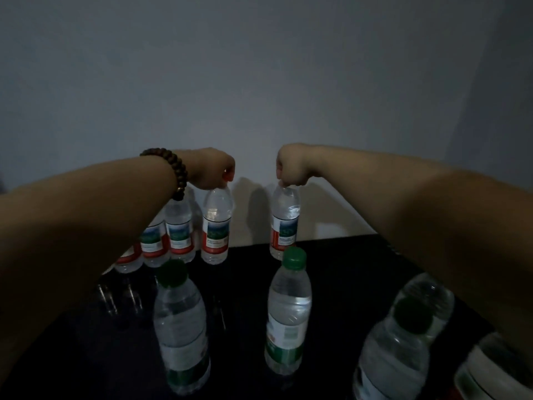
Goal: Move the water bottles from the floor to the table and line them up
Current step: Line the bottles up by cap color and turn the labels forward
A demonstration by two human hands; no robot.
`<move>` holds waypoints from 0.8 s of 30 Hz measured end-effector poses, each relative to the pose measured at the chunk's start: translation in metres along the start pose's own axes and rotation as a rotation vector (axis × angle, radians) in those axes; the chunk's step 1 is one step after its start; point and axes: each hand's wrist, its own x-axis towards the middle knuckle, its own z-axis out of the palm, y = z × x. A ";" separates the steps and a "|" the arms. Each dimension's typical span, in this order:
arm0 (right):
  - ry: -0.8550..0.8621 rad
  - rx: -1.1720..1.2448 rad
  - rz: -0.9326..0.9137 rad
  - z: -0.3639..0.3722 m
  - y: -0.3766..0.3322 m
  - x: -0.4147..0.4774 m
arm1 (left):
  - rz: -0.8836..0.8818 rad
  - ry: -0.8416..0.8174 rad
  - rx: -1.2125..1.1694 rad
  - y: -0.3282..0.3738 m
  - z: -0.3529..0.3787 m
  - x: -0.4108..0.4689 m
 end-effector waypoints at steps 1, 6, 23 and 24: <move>-0.004 -0.001 -0.005 0.002 -0.007 0.008 | -0.005 -0.005 -0.006 -0.008 0.005 0.003; -0.022 -0.021 -0.037 0.016 -0.038 0.040 | -0.041 0.027 -0.042 -0.040 0.031 0.014; 0.045 -0.104 -0.129 0.057 -0.102 0.102 | -0.102 0.054 -0.080 -0.055 0.057 0.020; 0.065 -0.104 -0.124 0.060 -0.102 0.105 | -0.107 0.045 -0.076 -0.053 0.059 0.020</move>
